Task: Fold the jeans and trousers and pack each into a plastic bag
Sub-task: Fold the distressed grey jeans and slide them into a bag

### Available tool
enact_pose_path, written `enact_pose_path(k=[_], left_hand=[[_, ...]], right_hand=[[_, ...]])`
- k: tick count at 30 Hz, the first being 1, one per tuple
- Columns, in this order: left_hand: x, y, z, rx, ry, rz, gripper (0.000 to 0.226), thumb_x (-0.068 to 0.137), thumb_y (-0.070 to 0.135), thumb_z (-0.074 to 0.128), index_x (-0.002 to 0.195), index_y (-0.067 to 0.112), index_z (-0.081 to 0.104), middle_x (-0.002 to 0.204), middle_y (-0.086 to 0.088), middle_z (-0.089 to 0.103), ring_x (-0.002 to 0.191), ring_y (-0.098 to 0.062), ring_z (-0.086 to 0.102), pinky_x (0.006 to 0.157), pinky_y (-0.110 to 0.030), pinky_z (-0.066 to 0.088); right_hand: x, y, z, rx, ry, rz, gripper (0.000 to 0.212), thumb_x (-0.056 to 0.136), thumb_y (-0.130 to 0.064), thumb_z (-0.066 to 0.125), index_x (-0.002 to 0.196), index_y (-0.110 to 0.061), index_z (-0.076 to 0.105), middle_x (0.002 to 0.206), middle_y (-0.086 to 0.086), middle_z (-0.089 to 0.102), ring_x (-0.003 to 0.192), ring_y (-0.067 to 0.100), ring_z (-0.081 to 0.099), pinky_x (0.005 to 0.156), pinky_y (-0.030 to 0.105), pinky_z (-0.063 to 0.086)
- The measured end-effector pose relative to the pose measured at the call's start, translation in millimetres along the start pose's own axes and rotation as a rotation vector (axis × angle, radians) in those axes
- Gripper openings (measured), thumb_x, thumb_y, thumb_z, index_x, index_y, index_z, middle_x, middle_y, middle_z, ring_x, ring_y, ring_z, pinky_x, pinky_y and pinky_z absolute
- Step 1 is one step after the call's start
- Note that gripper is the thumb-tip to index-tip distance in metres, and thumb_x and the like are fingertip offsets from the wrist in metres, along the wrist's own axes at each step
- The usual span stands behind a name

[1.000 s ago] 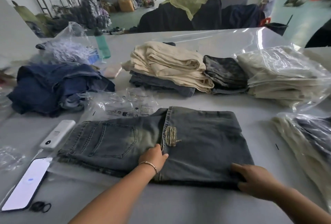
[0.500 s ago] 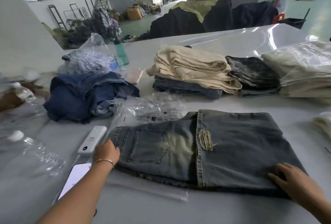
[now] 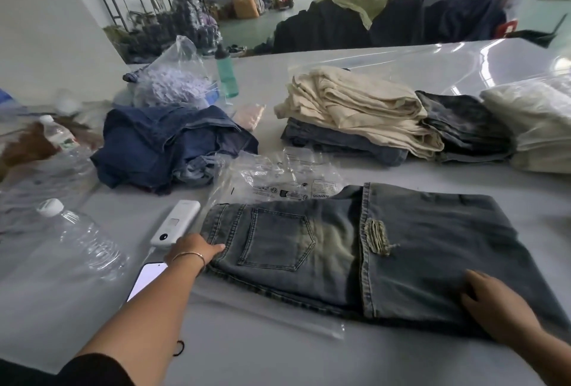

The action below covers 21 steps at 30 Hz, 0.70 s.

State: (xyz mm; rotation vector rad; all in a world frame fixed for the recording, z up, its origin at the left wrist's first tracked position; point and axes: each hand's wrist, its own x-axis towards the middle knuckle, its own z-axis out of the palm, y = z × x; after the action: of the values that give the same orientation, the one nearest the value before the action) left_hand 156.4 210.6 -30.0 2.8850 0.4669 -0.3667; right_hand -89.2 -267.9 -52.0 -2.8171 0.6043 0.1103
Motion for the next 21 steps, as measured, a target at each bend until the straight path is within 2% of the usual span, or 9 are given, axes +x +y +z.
enact_pose_path(k=[2, 5, 9, 12, 15, 17, 19, 21], left_hand=[[2, 1, 1, 0.014, 0.031, 0.006, 0.079, 0.068, 0.066, 0.07, 0.124, 0.012, 0.057, 0.127, -0.017, 0.058, 0.118, -0.035, 0.053, 0.095, -0.042, 0.048], [3, 0, 3, 0.013, 0.037, 0.007, 0.072, 0.074, 0.061, 0.068, 0.125, 0.011, 0.058, 0.125, -0.021, 0.056, 0.116, -0.037, 0.053, 0.093, -0.04, 0.047], [1, -1, -3, 0.057, 0.022, -0.03, 0.062, 0.084, 0.058, 0.056, 0.124, 0.01, 0.059, 0.125, -0.018, 0.059, 0.114, -0.034, 0.056, 0.093, -0.038, 0.047], [-2, 0, -10, 0.045, -0.032, -0.049, 0.063, 0.084, 0.06, 0.053, 0.126, 0.013, 0.058, 0.128, -0.012, 0.06, 0.114, -0.029, 0.057, 0.092, -0.035, 0.045], [-3, -1, -16, -0.058, -0.045, -0.098, 0.068, 0.077, 0.06, 0.064, 0.123, 0.01, 0.06, 0.127, -0.014, 0.06, 0.114, -0.03, 0.057, 0.092, -0.034, 0.045], [-1, 0, -19, -0.189, -0.101, -0.109, 0.067, 0.075, 0.05, 0.073, 0.121, 0.004, 0.061, 0.123, -0.016, 0.062, 0.11, -0.03, 0.058, 0.092, -0.034, 0.047], [0, 5, -19, -0.417, -0.174, -0.099, 0.053, 0.073, 0.033, 0.079, 0.112, 0.001, 0.064, 0.104, -0.016, 0.066, 0.093, -0.029, 0.061, 0.081, -0.034, 0.05], [-6, 12, -22, -0.582, -0.211, -0.09, 0.035, 0.073, 0.024, 0.077, 0.1, 0.004, 0.067, 0.086, -0.013, 0.062, 0.076, -0.026, 0.055, 0.066, -0.031, 0.045]], right_hand=[[6, -23, -2, 0.012, 0.002, -0.054, 0.012, 0.085, -0.023, 0.061, 0.083, -0.019, 0.05, 0.093, -0.001, 0.058, 0.087, 0.02, 0.057, 0.066, 0.03, 0.04], [16, -55, -3, -0.033, -0.039, -0.136, 0.011, 0.086, -0.024, 0.055, 0.094, -0.023, 0.049, 0.107, 0.0, 0.059, 0.103, 0.02, 0.055, 0.075, 0.029, 0.042], [29, -92, 7, -0.068, -0.123, -0.232, 0.045, 0.086, -0.021, 0.049, 0.13, -0.027, 0.047, 0.131, -0.002, 0.05, 0.121, 0.021, 0.048, 0.092, 0.03, 0.043], [34, -108, 16, -0.09, -0.17, -0.241, 0.046, 0.086, -0.018, 0.046, 0.131, -0.025, 0.043, 0.135, 0.0, 0.046, 0.125, 0.023, 0.044, 0.096, 0.033, 0.043], [38, -107, 20, -0.088, -0.201, -0.237, 0.046, 0.086, -0.02, 0.046, 0.132, -0.026, 0.04, 0.136, 0.001, 0.045, 0.125, 0.023, 0.044, 0.096, 0.033, 0.042], [40, -104, 20, -0.069, -0.206, -0.239, 0.049, 0.086, -0.022, 0.047, 0.134, -0.027, 0.038, 0.138, 0.0, 0.044, 0.126, 0.022, 0.044, 0.098, 0.033, 0.041], [40, -103, 20, -0.058, -0.202, -0.249, 0.048, 0.086, -0.023, 0.047, 0.133, -0.027, 0.039, 0.137, 0.0, 0.045, 0.125, 0.022, 0.044, 0.097, 0.033, 0.041], [41, -103, 22, -0.06, -0.195, -0.257, 0.044, 0.086, -0.023, 0.048, 0.13, -0.025, 0.041, 0.133, 0.001, 0.047, 0.123, 0.022, 0.045, 0.096, 0.033, 0.042]])
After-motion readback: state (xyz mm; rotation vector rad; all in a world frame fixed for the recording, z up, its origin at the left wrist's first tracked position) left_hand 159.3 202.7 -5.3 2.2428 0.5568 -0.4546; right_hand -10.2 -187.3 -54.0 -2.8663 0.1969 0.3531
